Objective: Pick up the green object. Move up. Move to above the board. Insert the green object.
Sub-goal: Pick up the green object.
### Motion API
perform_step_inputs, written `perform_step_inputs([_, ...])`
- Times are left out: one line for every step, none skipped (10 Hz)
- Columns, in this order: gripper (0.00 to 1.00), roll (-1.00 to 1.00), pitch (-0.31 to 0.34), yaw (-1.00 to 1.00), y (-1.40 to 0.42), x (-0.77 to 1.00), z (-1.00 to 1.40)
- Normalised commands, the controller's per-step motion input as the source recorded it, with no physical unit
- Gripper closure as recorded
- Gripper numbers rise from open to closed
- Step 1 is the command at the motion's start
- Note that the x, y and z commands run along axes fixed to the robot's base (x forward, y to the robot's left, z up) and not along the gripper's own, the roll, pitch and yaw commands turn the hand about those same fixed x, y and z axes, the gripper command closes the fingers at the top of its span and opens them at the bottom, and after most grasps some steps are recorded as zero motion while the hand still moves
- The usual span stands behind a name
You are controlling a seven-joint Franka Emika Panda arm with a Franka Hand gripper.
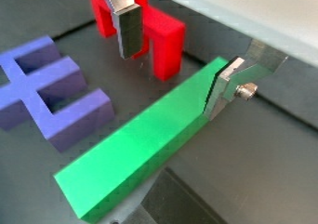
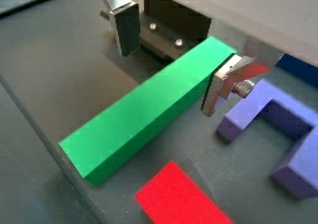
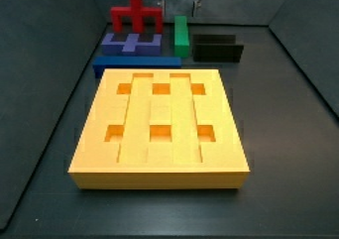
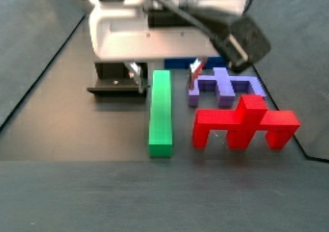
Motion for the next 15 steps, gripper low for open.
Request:
perform_step_inputs([0.0,0.0,0.0,0.0,0.0,0.13,-0.44])
perform_step_inputs([0.0,0.0,0.0,0.0,0.0,0.07,-0.37])
perform_step_inputs([0.0,0.0,0.0,-0.03,0.0,0.19,-0.3])
perform_step_inputs([0.0,0.0,0.004,-0.09,-0.07,0.28,-0.24])
perform_step_inputs([0.0,0.01,0.014,-0.05,-0.19,0.25,-0.17])
perform_step_inputs([0.0,0.01,0.0,-0.07,-0.16,0.15,-0.22])
perform_step_inputs([0.0,0.03,0.029,-0.26,0.0,0.0,-0.29])
perform_step_inputs([0.0,0.05,0.071,-0.27,0.0,0.0,-0.19])
perform_step_inputs([0.0,0.02,0.051,-0.13,0.04,-0.15,-0.05])
perform_step_inputs([0.0,0.01,0.027,-0.03,0.05,0.0,-0.06])
perform_step_inputs([0.0,0.01,0.026,0.0,0.06,0.0,-0.08])
perform_step_inputs([0.0,0.05,0.0,0.09,0.0,0.0,-0.03])
perform_step_inputs([0.0,0.05,0.0,0.11,0.07,-0.03,-0.05])
perform_step_inputs([0.0,0.04,0.0,0.12,0.09,-0.04,-0.07])
perform_step_inputs([0.0,0.02,0.0,0.13,0.02,-0.02,-0.04])
